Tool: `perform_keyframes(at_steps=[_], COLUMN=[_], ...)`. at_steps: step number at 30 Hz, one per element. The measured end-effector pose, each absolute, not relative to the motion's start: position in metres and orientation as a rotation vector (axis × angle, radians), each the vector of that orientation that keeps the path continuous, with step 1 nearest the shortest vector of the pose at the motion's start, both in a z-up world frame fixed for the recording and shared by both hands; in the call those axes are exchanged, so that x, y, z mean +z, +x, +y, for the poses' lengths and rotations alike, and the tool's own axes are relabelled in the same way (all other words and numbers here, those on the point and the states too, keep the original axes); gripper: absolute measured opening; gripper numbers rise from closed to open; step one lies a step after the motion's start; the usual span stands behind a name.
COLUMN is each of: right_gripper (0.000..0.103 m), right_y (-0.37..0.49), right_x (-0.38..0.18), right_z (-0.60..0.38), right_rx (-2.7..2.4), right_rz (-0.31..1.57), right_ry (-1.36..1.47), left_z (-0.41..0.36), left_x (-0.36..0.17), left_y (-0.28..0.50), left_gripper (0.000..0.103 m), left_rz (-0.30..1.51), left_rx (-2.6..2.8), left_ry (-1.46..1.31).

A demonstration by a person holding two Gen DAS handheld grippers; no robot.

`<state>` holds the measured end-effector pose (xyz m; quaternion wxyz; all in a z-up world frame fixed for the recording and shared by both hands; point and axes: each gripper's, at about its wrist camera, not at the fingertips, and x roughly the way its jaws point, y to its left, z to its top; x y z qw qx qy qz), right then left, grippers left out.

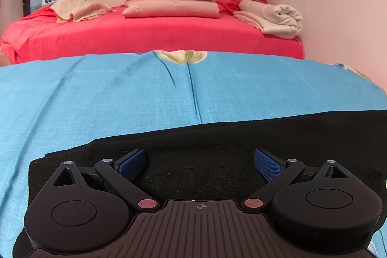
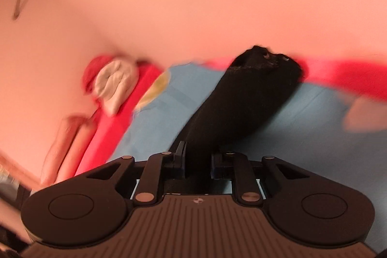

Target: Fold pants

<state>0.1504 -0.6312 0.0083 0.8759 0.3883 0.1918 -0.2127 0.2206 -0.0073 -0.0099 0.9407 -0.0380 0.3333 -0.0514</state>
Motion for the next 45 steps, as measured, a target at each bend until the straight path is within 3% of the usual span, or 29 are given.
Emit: perform_keyframes(at_steps=[3,6,10,13,24,45], right_gripper=[0.021,0.028,0.061,0.068,0.071,0.063], right_y=[0.150,0.153,0.138,0.129,0.116,0.111], right_x=[-0.003,-0.001,-0.001,0.005,0.005,0.003], right_z=[-0.644,-0.644,-0.643,-0.631,-0.604,-0.649], right_rx=[-0.417,-0.400,-0.337,-0.329,-0.214,-0.385], right_rz=[0.398,0.421,0.397,0.404,0.492,0.331], right_ry=[0.879,0.874,0.994,0.968,1.019,1.041], left_z=[-0.008,-0.009,-0.012,-0.013,-0.013,-0.013], left_x=[-0.010,-0.010,-0.010,-0.010,-0.009,-0.010], left_y=[0.220,0.220,0.219,0.219,0.218,0.218], left_gripper=[0.103,0.103,0.103,0.103,0.103,0.103], left_rz=[0.678,0.677,0.674,0.675,0.674,0.673], left_rx=[-0.102,-0.100,-0.085,-0.078,-0.071,-0.069], left_ry=[-0.071,-0.069,-0.053,-0.049,-0.041,-0.037])
